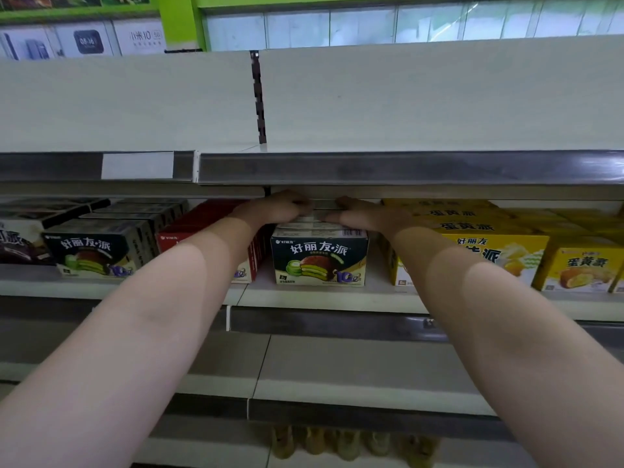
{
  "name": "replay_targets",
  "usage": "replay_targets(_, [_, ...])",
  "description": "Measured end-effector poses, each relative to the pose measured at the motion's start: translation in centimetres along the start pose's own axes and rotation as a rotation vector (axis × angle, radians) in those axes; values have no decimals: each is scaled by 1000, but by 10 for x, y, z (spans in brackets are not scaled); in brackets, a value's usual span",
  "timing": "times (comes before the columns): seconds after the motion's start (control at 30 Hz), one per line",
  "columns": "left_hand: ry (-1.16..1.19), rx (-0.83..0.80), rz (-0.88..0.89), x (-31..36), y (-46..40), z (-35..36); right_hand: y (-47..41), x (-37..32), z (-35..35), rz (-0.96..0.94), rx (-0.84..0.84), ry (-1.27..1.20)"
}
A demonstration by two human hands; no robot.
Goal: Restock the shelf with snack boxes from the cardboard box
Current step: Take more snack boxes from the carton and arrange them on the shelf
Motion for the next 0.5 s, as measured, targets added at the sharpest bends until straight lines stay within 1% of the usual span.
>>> replay_targets(0.1, [6, -54, -5, -6, 1, -2, 0, 0, -5, -2, 13, 9])
replay_targets(0.13, [-27, -63, -13, -9, 2, -2, -2, 1, -4, 12, 2, -2])
replay_targets(0.27, [-75, -34, -89, -23, 2, 3, -24, 10, 6, 37, -18, -114])
replay_targets(0.33, [-124, -34, -66, -22, -2, 6, -21, 9, 6, 38, 15, -105])
replay_targets(0.5, [-183, -24, -44, -22, -7, 8, -20, 8, 5, 44, 34, -51])
Point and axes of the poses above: each hand's wrist, its own y-axis away from the middle knuckle, its own z-axis out of the palm, x = y × z, the point moved 4 cm from there along -y, towards the middle knuckle, and after that the axes turned 7 degrees about z, right-handed, at the moved point
